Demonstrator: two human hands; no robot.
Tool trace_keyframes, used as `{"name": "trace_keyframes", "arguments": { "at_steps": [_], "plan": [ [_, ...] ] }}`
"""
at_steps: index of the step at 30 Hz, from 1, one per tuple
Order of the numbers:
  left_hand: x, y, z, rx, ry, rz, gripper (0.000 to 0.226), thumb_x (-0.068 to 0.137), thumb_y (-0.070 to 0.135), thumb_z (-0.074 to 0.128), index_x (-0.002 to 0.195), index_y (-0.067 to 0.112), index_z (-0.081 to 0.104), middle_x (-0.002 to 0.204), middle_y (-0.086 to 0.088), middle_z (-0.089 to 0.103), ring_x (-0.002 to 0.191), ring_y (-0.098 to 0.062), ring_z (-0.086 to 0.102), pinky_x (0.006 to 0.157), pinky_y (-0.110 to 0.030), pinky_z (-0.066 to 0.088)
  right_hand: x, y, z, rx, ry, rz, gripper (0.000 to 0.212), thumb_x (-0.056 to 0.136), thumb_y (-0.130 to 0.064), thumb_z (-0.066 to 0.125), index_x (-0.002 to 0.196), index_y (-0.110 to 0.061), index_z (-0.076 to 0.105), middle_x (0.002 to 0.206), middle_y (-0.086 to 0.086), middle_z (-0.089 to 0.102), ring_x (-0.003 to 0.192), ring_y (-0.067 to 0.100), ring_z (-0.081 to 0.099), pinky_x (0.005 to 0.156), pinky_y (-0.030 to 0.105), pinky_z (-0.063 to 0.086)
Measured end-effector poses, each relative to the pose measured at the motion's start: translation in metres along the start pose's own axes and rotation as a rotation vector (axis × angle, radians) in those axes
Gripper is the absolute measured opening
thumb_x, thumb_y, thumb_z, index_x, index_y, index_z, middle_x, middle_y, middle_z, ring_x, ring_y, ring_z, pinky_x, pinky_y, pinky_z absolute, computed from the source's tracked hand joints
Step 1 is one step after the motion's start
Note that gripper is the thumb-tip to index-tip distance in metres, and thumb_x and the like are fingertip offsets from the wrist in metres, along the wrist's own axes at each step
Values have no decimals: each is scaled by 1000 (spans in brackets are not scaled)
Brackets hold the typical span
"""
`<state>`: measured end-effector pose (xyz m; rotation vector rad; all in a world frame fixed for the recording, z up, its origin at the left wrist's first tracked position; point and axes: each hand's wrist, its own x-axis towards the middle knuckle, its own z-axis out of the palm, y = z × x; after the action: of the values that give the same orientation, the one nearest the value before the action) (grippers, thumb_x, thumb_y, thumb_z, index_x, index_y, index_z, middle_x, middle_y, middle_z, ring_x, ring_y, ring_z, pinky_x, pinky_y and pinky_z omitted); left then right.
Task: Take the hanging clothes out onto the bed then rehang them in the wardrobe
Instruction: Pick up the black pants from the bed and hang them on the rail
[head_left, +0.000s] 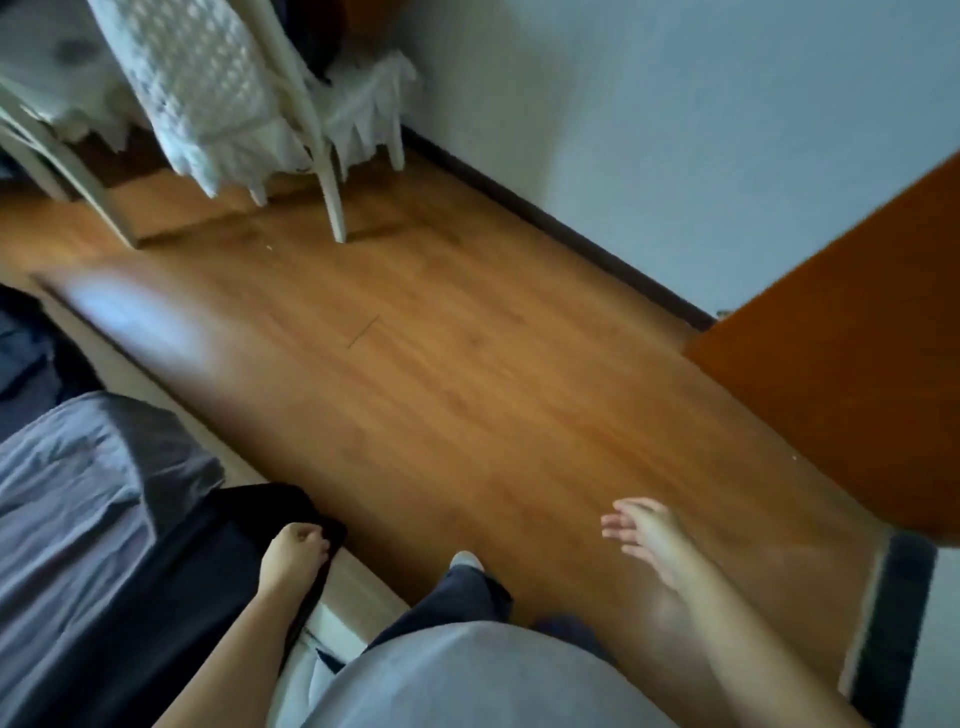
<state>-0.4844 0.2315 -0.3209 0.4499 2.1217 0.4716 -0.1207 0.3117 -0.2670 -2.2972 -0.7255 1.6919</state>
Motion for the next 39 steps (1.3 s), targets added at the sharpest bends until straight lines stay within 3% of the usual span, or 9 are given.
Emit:
{"name": "trace_keyframes", "arguments": {
  "at_steps": [6,10,13,20,27,29,31,33,39],
  "plan": [
    [-5,-52,-39,-244,191,-215,16,89,6,43,94,5,58,77,-11,64,75,-29,62,83,-42,51,26,-86,77,-292,-162,-86,22,96,-14,41,115,-6,50,87,9,61,83,25,56,101,46,38],
    [-27,-84,-52,-413,337,-404,15,90,7,42,95,8,56,80,-9,64,74,-25,61,71,-33,44,49,-141,131,-445,-249,-117,29,96,-12,40,120,1,49,86,12,61,84,26,55,102,46,36],
    [-28,-91,-49,-606,435,-525,19,90,7,42,99,4,57,82,-11,63,78,-27,61,81,-39,48,65,-192,174,-510,-329,-161,24,96,-10,40,115,0,51,109,23,60,90,29,55,100,44,36],
    [3,-20,-45,-963,657,-691,20,92,8,40,101,2,57,90,-15,63,78,-27,59,75,-32,42,84,-331,283,-842,-462,-387,33,97,-12,38,124,4,46,109,22,60,87,30,57,100,45,37],
    [22,44,-64,-1074,826,-708,15,91,6,41,93,6,56,87,-13,63,72,-26,58,63,-28,41,75,-416,374,-1011,-565,-423,36,99,-11,34,129,6,41,129,27,53,119,40,51,107,47,30],
    [16,43,-64,-1103,892,-742,15,91,8,41,93,8,56,88,-11,64,76,-25,59,66,-30,41,67,-415,402,-1068,-612,-429,36,98,-12,35,128,5,42,121,26,58,106,38,57,103,45,34],
    [6,39,-60,-1159,955,-799,16,91,9,41,94,9,56,88,-10,64,78,-24,58,72,-34,46,56,-406,430,-1138,-671,-455,32,97,-12,38,123,4,46,91,17,64,76,29,59,79,34,41],
    [-3,33,-52,-1195,1005,-852,17,90,8,42,97,6,58,86,-11,64,76,-26,59,86,-40,49,45,-393,453,-1223,-737,-495,22,96,-11,40,114,-2,49,74,7,58,63,20,53,58,24,30],
    [-35,19,-32,-1264,1117,-1013,16,90,10,44,90,6,60,82,-6,65,74,-20,60,70,-30,42,-10,-338,501,-1468,-906,-643,15,94,-13,42,82,-14,51,72,4,60,61,18,56,56,23,30]
  ]
}}
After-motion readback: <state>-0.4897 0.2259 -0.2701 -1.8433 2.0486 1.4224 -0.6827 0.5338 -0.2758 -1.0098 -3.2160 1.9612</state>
